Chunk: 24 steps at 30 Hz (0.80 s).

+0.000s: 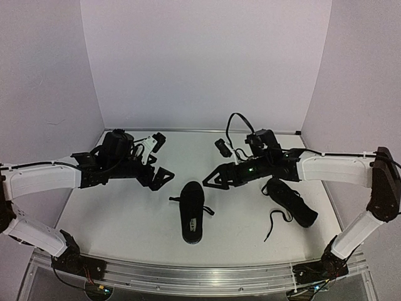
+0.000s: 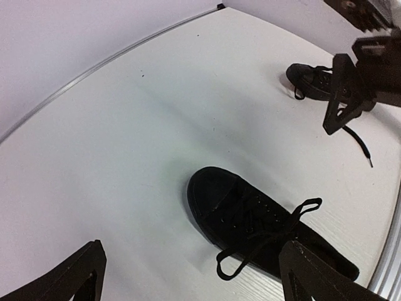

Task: Tie the shoes

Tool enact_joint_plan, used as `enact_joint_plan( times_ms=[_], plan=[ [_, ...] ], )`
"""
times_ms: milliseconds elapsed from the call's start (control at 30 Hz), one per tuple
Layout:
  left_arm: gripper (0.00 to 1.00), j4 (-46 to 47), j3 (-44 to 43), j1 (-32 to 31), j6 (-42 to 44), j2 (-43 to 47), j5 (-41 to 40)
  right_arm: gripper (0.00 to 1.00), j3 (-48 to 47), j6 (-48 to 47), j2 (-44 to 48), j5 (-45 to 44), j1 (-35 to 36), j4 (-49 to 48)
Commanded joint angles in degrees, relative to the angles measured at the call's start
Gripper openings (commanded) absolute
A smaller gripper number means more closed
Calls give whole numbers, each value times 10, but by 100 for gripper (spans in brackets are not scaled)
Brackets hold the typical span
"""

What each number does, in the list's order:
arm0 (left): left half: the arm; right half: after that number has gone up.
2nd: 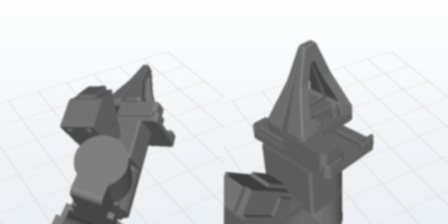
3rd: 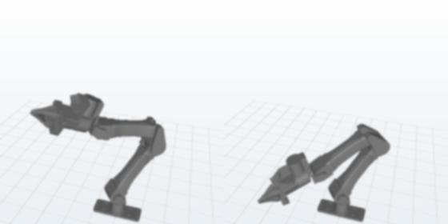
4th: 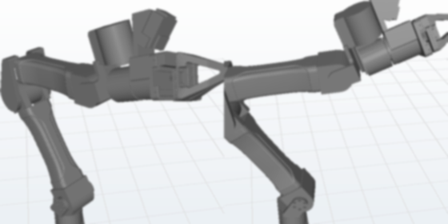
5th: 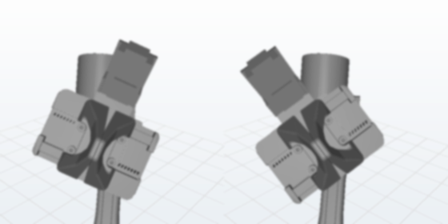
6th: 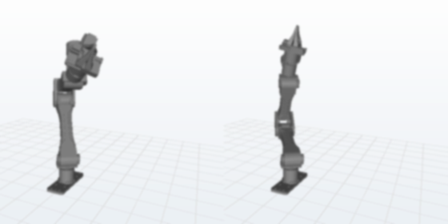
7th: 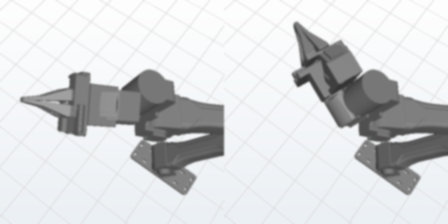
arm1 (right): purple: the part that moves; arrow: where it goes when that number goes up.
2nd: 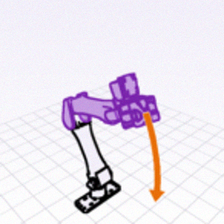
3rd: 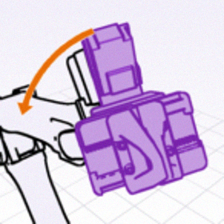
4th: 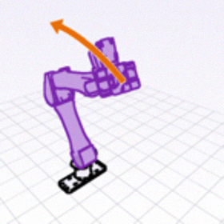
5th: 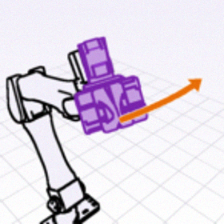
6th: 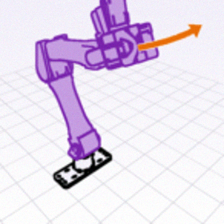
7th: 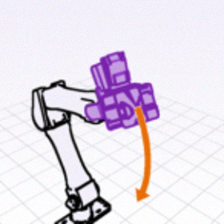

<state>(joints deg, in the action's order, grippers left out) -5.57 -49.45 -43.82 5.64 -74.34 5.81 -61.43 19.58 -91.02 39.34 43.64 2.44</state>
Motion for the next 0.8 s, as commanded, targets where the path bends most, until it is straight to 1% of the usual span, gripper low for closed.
enact_joint_plan(
  times_ms=[0,100,167,267,367,467,633,767],
  plan=[
    [100,18,43,3,-136,24,1,85,53,25,10,-14,-2,-3],
    [100,40,93,3,-179,40,32,84,89,46,11,0,10,-44],
    [100,45,121,2,-200,51,52,84,108,52,6,-1,30,-62],
    [100,36,155,0,-224,63,59,84,126,60,-10,-12,63,-79],
    [100,47,182,-20,-248,65,62,83,137,71,-39,-17,91,-103],
    [100,54,194,-39,-269,41,58,82,135,78,-66,-19,107,-120],
    [100,120,194,-62,-296,-24,85,79,127,90,-103,-21,114,-154],
    [100,196,187,-73,-313,-89,99,72,109,92,-133,-28,113,-164]
  ],
)
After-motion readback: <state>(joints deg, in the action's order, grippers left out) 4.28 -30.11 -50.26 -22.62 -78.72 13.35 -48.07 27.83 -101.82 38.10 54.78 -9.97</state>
